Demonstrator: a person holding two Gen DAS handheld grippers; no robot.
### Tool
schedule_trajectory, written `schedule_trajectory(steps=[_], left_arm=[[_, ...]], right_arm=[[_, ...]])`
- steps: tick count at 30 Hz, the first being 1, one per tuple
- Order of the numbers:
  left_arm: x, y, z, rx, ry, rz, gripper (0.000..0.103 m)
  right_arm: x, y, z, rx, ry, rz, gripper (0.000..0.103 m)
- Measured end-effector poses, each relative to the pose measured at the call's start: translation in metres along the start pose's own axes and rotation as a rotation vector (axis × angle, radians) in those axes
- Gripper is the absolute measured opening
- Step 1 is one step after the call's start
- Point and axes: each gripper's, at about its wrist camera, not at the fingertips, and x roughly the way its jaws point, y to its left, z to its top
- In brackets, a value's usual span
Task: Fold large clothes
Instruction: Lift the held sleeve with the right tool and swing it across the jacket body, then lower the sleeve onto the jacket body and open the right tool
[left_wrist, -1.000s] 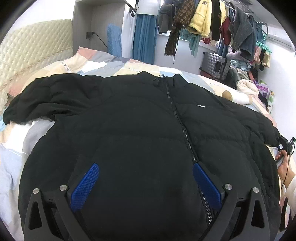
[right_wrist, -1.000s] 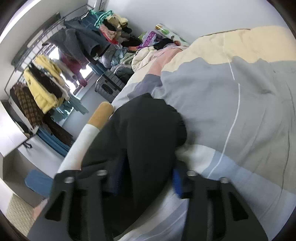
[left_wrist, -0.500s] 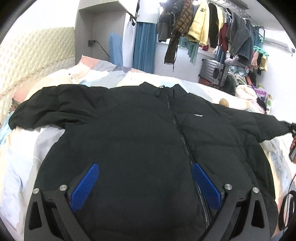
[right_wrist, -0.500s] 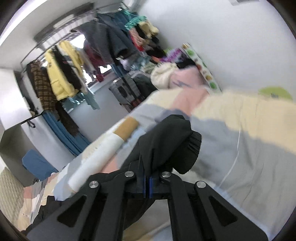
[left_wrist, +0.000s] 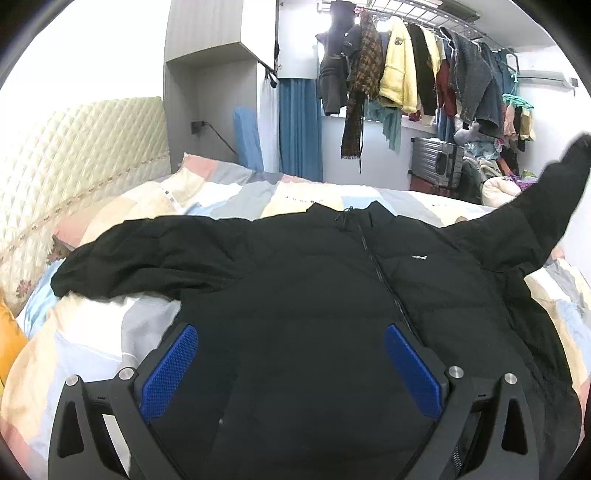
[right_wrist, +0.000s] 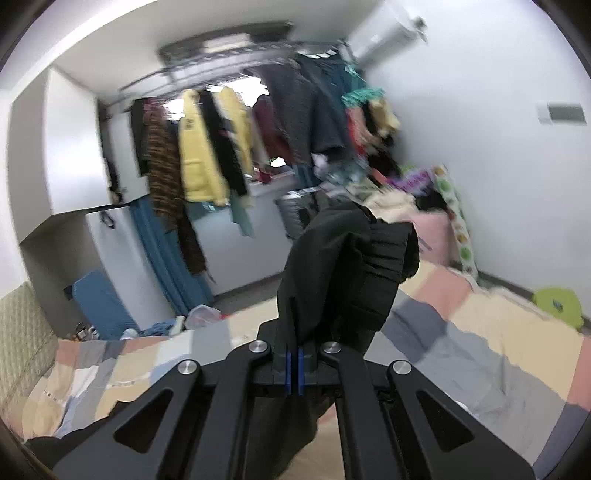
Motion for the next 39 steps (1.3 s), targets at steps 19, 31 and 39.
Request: schedule_trajectory(steps=[19,31,39], left_arm=[[-0.017,0.120,0.013,-0.214,-0.077,0.017,0.102],[-0.008,0.156,0.004,-0.265,-0.079,0.029,0.102],[0.009,0.177,-0.005,-0.311,-0.044,0.023,0.102]], right_arm=[[-0.032,0.327,-0.076,-0.371,0.031,0.368,0.002],[0.002,0.460,-0.282,-0.553,0.304,0.618,0.002],[0.027,0.474,-0.407,-0.612,0.484,0.650,0.002]])
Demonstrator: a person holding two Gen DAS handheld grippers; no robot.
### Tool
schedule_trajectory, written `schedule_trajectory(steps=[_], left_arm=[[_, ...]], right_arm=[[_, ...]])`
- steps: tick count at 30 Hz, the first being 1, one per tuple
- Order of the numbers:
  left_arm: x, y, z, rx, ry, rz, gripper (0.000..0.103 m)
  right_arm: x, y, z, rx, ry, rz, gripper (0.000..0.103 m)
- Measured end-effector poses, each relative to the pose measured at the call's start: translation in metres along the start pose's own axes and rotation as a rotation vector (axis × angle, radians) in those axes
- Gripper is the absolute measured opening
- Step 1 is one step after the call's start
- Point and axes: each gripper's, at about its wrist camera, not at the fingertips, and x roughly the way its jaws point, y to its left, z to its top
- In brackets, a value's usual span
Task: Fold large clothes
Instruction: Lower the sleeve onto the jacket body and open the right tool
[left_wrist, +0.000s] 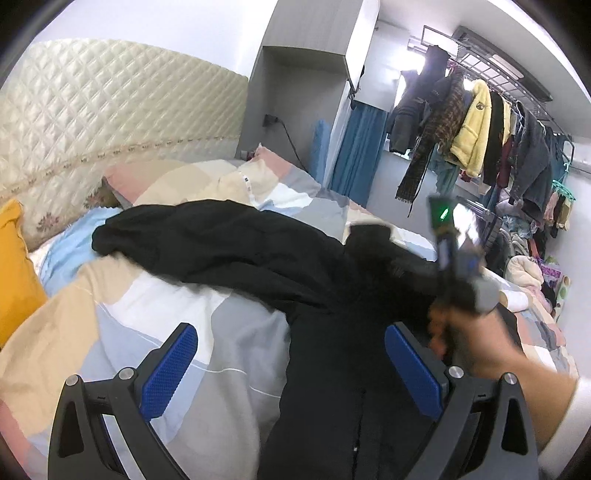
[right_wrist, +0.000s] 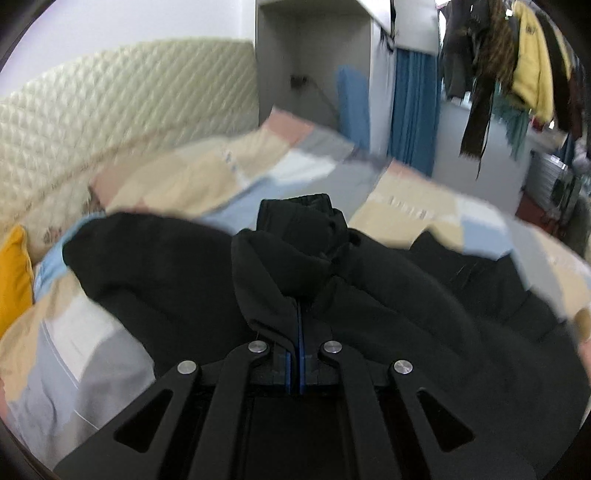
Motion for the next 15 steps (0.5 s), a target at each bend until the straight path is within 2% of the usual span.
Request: schedule_trajectory(steps=[5,7,14,15], left_arm=[[0.005,0.014,0.000,-0.030,0.013,0.004,0.102],[0.008,0.021,0.000,-0.055,0.023,0.006,0.102],[0.019,0.019,-0.005,-0.043,0.050,0.014,0.102],[0.019,0.017,-0.006,-0.036,0.050,0.013,0.102]], right_arm=[[0.044,0.003,-0.041,-0.021,0.098,-0.018,0.003],[0.049,0.001,-0.052,-0.026,0.103,-0.022,0.003],[0.047,-0.004,-0.049,0.021,0.087,-0.013,0.005],[0.043,-0.002,-0.048,0.026,0.081,-0.014,0.009]])
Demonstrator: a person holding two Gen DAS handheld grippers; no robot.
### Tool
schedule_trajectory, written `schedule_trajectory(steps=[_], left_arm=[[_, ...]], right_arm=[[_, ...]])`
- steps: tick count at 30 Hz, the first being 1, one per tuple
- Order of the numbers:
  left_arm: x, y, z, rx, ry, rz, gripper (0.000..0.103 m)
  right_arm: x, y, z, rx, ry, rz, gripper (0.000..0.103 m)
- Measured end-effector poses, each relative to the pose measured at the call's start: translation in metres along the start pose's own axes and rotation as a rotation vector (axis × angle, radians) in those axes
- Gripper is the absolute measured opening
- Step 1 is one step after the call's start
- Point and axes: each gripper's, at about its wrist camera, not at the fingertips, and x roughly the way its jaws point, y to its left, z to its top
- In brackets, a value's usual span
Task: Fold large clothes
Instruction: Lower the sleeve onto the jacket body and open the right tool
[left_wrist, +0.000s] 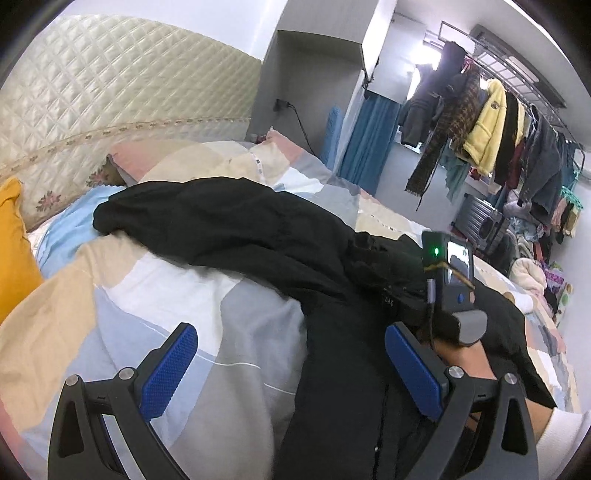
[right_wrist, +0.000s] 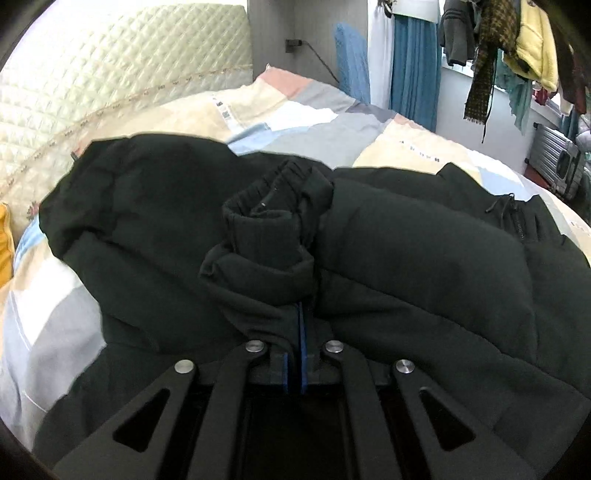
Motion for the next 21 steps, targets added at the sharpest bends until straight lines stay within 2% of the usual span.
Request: schedule_trajectory(steps=[2,4,6,11,17,21], left_arm=[[0.000,-0.003,-0.001,0.013,-0.005,0.000,0.102],[0.000,-0.006,-0.002,0.021,-0.007,0.006,0.102],[0.001,-0.007,-0.002,0.016,0.002,0.001,0.102],[-0.010,-0.011,-0.003,0.019,-0.017,-0.004,0.102],[-0.021,-0.024,-0.006,0.014,-0.031,-0.050,0.102],[-0.028,-0.042,-0.011,0.054,-0.030,-0.065,0.102]], right_arm=[[-0.005,0.002,0.001,0.007,0.004,-0.001,0.023],[-0.014,0.008,0.003,0.017,0.000,0.017,0.051],[-0.028,0.012,0.006,0.018,-0.032,0.036,0.064],[-0.068,0.006,0.017,0.028,-0.083,0.045,0.064],[-0.137,-0.029,0.029,0.054,-0.169,0.000,0.064],[-0.183,-0.046,0.027,0.064,-0.218,-0.037,0.064]])
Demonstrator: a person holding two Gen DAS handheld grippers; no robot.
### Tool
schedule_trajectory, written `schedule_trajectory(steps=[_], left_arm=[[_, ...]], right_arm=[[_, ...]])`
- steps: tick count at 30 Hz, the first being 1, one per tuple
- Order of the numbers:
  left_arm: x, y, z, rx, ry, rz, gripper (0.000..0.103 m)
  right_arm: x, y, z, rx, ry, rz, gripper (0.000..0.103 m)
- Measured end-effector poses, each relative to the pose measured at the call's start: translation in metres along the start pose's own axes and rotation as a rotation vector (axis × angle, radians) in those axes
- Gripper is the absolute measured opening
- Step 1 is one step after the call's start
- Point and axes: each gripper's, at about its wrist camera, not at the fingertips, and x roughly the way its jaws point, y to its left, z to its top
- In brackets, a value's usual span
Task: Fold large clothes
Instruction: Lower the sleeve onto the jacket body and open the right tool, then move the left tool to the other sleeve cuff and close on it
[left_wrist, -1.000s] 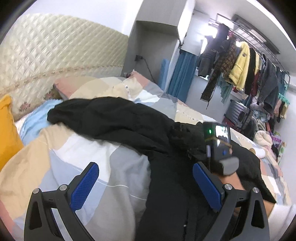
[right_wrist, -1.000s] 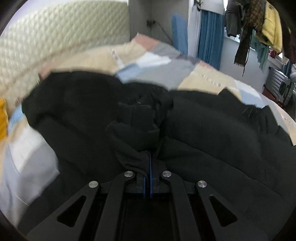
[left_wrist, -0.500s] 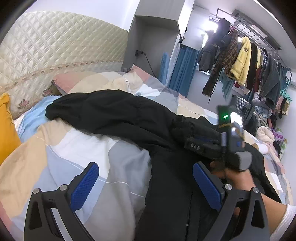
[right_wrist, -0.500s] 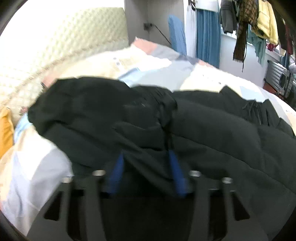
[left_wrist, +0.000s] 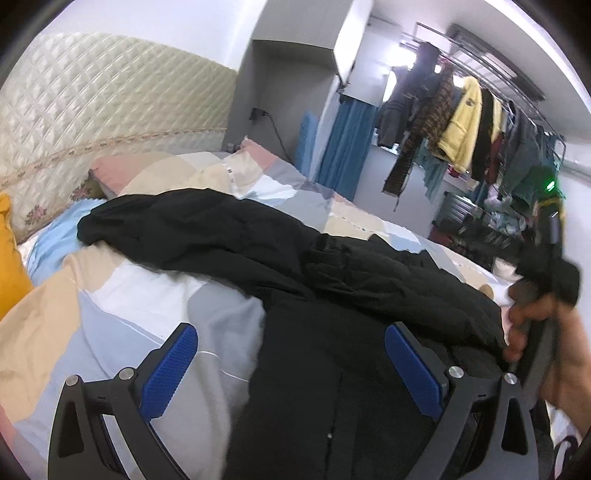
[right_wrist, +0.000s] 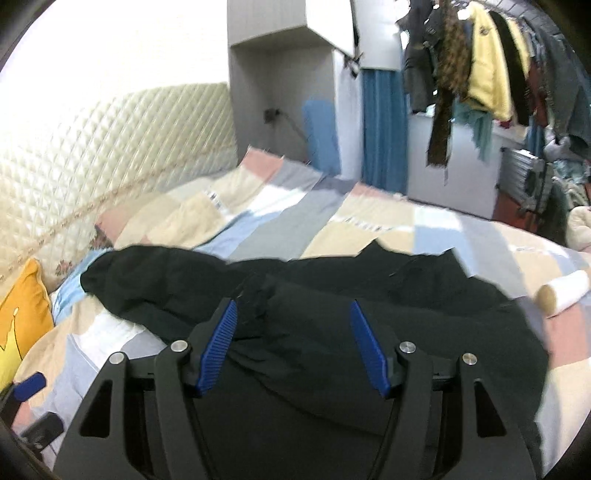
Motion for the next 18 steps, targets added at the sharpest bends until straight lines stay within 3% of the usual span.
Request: schedule_trajectory(steps=[4,10,15,18], left_arm=[[-0.007,-0.016,-0.007,0.058,-0.019,-0.017,0.102],[-0.014,-0.030,-0.009,0.067,-0.029,-0.061,0.102],[-0.017,-0.037,-0.011,0.071,-0.029,-0.072,0.102],[-0.017,-0.043,-0.014,0.080,-0.025,-0.068,0.102]], right_arm=[[-0.042,-0.020,0.005,0.011,-0.046,-0.027,0.064],[-0.104,-0.044,-0.001,-0.055,-0.096,-0.109,0.064],[-0.137,-0.062,-0.018,-0.083,-0.025,-0.229,0.064],[-0.160,-0.070,-0.034,-0.078,-0.024,-0.245,0.064]])
